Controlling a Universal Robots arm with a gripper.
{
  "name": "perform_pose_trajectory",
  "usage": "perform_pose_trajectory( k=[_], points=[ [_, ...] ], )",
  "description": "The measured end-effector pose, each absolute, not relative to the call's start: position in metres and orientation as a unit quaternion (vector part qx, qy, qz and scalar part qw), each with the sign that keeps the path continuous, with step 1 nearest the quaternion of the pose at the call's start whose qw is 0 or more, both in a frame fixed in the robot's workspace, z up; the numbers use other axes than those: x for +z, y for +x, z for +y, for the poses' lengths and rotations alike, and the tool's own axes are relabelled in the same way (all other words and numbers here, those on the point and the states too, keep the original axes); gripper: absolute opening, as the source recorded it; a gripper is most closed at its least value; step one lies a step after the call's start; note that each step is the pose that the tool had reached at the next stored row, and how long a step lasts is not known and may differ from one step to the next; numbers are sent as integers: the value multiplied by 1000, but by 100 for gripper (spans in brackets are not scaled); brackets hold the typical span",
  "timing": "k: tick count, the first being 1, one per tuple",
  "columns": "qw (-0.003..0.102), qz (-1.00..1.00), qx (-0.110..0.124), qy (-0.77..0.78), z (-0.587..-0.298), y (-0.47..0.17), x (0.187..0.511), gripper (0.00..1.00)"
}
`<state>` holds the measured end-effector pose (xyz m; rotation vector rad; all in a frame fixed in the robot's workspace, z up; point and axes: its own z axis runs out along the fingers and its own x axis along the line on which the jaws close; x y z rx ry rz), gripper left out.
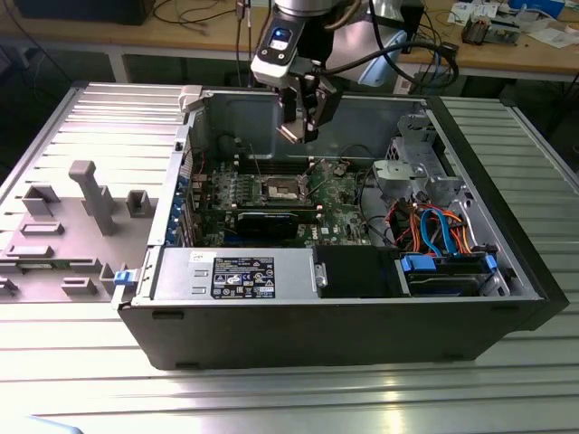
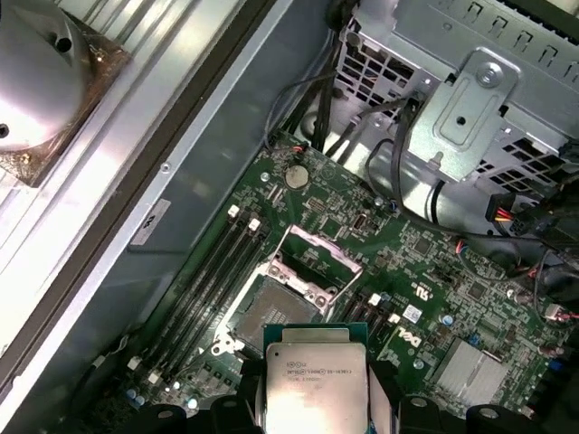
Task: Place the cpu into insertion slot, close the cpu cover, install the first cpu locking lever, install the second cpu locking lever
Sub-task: 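Place the cpu into insertion slot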
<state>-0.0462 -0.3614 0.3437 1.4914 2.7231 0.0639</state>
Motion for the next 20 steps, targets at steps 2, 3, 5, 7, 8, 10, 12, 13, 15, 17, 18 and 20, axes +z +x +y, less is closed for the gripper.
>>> perform_pose_trajectory(
  k=[2,3,5,7,8,10,12,13,15,17,18,20],
  points=[
    [18,872,15,489,-361,-46,342,55],
    [16,865,14,502,-361,-46,340,55],
    [16,857,13,515,-361,-46,337,55],
    [16,855,13,518,-361,-46,337,55],
    [16,855,13,518,-361,-46,336,55],
    [16,855,13,518,-361,-46,336,55],
    [16,855,13,518,-361,-46,336,55],
    [16,855,13,518,-361,-46,336,55],
    [16,855,13,518,-361,-46,336,55],
    [16,855,13,518,-361,-46,336,55],
    [16,855,13,518,-361,-46,336,55],
    [16,855,13,518,-361,-46,336,55]
  ],
)
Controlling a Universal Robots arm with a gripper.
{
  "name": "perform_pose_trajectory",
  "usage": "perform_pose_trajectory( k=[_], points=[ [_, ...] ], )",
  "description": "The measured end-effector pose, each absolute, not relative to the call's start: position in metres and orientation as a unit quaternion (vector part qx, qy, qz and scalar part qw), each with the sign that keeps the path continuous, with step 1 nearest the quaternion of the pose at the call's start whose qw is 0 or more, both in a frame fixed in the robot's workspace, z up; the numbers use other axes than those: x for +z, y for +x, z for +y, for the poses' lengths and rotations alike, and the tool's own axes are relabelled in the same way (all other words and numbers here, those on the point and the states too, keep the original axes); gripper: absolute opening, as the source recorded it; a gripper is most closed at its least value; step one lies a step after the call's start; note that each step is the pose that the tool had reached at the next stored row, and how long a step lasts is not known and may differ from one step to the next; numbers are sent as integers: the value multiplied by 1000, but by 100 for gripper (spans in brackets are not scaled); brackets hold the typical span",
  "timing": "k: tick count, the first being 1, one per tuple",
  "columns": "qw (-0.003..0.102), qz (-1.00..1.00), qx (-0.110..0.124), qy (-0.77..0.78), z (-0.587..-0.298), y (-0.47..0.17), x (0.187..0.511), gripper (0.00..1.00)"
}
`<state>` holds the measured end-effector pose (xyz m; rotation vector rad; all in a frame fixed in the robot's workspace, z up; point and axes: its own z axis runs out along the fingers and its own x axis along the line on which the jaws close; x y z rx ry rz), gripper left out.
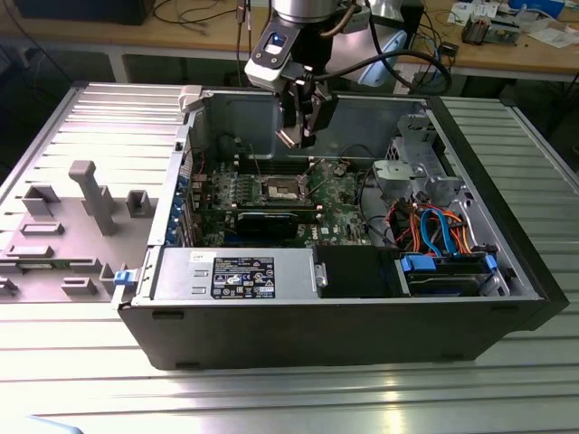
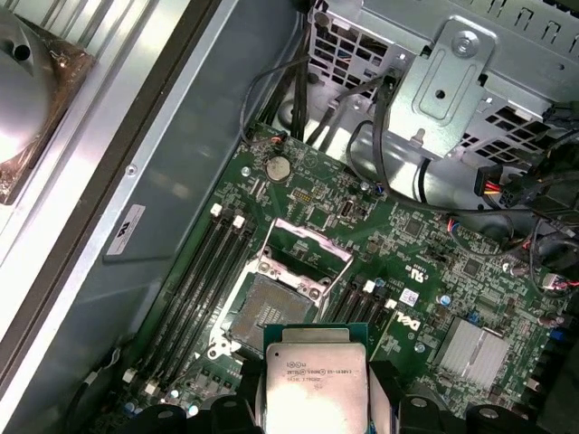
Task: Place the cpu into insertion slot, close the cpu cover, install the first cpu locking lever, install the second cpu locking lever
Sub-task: 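Place the cpu into insertion slot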
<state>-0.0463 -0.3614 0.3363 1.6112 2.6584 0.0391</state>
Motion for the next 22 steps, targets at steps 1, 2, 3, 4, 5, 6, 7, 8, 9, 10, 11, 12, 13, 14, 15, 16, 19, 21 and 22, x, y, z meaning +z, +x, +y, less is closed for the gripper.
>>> perform_pose_trajectory(
  k=[1,2,3,4,5,6,7,8,9,10,11,12,13,14,15,16,19,21,22],
  points=[
    [16,853,13,521,-361,-46,336,55],
    [17,849,12,528,-361,-46,335,55],
    [17,845,12,535,-361,-46,334,55],
    [17,840,12,542,-361,-46,332,55],
    [17,836,12,548,-361,-46,330,55],
    [17,833,10,553,-361,-46,327,55],
    [18,831,10,556,-361,-46,325,55],
    [18,828,10,560,-361,-46,324,55],
    [18,820,9,572,-361,-46,319,55],
    [18,812,9,583,-361,-46,316,55],
    [18,804,9,594,-361,-46,312,55],
    [18,800,8,600,-361,-46,310,55],
    [18,794,8,607,-361,-46,308,55],
    [18,787,8,617,-361,-46,307,55],
    [19,780,8,625,-361,-46,305,55],
    [19,774,7,632,-361,-46,303,55],
    [19,763,7,646,-361,-47,297,55],
    [19,762,7,647,-361,-48,296,55],
    [19,762,7,647,-361,-48,296,55]
  ],
)
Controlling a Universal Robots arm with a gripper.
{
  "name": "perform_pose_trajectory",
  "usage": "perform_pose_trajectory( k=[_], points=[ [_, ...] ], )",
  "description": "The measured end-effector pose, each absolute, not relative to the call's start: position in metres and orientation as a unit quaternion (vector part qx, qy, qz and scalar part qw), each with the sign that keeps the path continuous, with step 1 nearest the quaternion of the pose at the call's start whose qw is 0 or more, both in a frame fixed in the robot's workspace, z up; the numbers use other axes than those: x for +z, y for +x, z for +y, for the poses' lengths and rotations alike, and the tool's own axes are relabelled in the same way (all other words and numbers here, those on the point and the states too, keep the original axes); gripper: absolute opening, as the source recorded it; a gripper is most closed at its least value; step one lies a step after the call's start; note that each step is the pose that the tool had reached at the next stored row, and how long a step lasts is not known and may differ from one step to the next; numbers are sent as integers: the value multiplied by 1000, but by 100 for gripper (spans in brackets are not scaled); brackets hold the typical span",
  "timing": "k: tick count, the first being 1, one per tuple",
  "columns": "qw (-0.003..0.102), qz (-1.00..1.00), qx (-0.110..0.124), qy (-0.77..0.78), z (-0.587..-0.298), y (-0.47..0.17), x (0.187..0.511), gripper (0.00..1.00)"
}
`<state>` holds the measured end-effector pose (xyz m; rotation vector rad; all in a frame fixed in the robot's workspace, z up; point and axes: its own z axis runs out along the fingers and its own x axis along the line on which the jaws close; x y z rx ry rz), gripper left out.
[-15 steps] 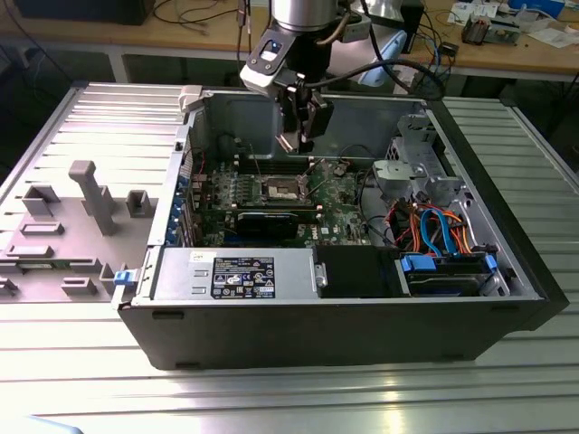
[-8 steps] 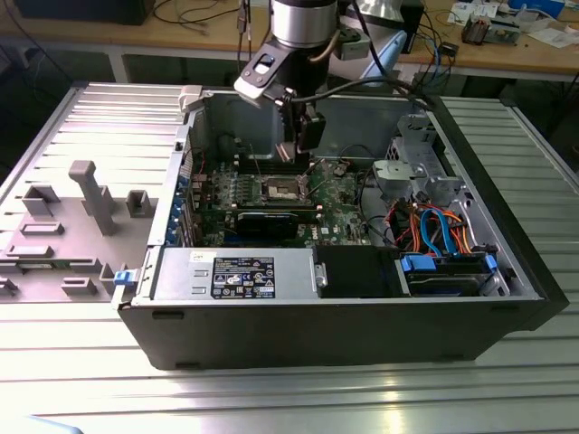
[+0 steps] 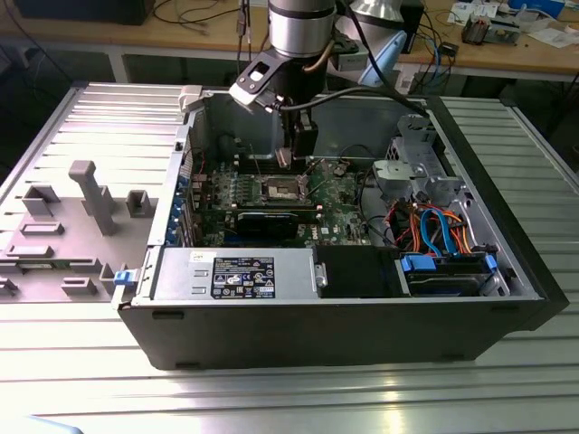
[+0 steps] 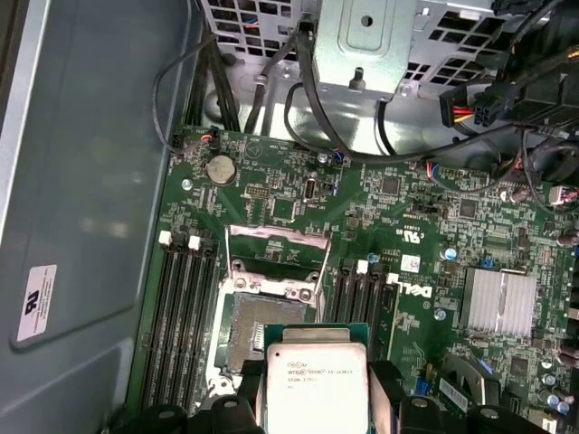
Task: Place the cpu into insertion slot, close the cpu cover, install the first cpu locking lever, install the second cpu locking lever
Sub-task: 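Place the cpu into insertion slot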
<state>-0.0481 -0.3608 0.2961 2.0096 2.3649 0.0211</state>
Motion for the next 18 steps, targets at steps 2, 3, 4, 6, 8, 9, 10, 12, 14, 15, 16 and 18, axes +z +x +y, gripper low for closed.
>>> perform_pose_trajectory(
  k=[2,3,4,6,8,9,10,12,14,15,16,18],
  points=[
    [19,762,7,648,-361,-48,296,55],
    [19,762,7,648,-361,-48,296,55],
    [19,761,7,648,-361,-48,296,55],
    [19,761,7,648,-361,-48,296,55],
    [20,761,8,648,-361,-48,295,55],
    [20,756,8,654,-361,-48,293,55],
    [20,750,7,661,-361,-48,291,55],
    [21,745,7,666,-361,-48,286,55],
    [21,745,7,667,-360,-48,281,55],
    [21,745,7,666,-360,-48,278,55],
    [20,745,8,666,-360,-48,277,55],
    [20,743,8,669,-360,-48,276,55]
  ],
)
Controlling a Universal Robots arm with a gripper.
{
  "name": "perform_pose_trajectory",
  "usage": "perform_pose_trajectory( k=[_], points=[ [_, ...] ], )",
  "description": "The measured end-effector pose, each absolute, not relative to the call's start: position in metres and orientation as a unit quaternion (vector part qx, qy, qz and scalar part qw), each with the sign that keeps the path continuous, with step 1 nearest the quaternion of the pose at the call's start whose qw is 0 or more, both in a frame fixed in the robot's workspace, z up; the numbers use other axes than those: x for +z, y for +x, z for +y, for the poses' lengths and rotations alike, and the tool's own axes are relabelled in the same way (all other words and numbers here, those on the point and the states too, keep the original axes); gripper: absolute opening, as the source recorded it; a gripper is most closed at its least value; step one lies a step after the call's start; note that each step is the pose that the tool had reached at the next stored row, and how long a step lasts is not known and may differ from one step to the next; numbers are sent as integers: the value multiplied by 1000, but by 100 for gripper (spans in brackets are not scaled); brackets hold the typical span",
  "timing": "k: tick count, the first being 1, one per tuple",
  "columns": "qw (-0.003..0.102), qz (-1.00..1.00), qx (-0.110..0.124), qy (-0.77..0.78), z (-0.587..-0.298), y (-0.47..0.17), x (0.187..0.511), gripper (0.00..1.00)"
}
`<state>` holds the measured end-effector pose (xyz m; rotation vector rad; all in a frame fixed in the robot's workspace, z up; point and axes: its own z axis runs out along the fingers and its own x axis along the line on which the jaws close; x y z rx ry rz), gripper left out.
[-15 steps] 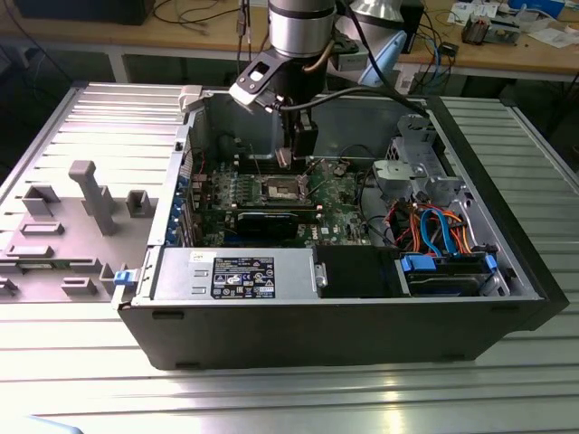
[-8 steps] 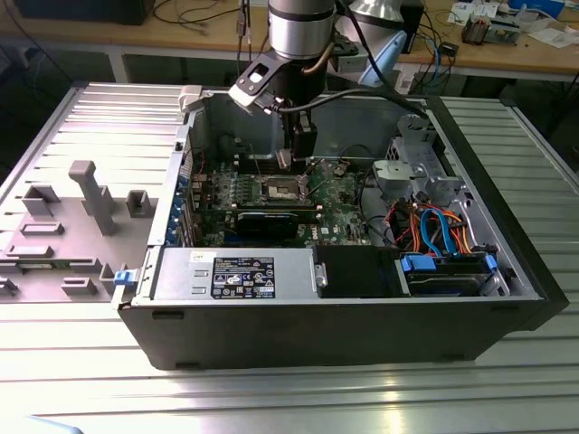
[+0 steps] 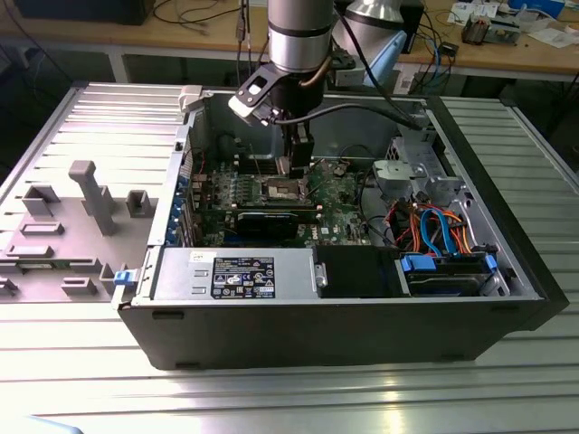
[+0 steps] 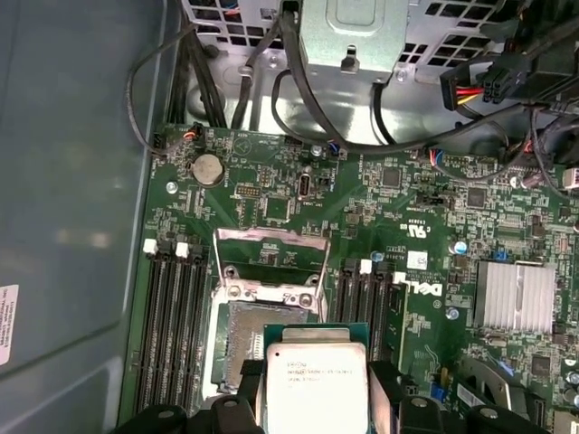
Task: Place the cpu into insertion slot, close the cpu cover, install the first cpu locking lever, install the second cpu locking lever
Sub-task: 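Place the cpu into insertion slot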
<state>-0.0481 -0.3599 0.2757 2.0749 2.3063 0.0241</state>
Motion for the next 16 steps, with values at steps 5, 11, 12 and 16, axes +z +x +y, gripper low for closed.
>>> perform_pose_trajectory(
  k=[5,11,12,16],
  points=[
    [18,731,6,682,-359,-49,271,55],
    [18,731,7,682,-359,-48,270,55],
    [18,731,7,682,-359,-48,270,55],
    [18,731,7,682,-359,-48,270,55]
  ],
)
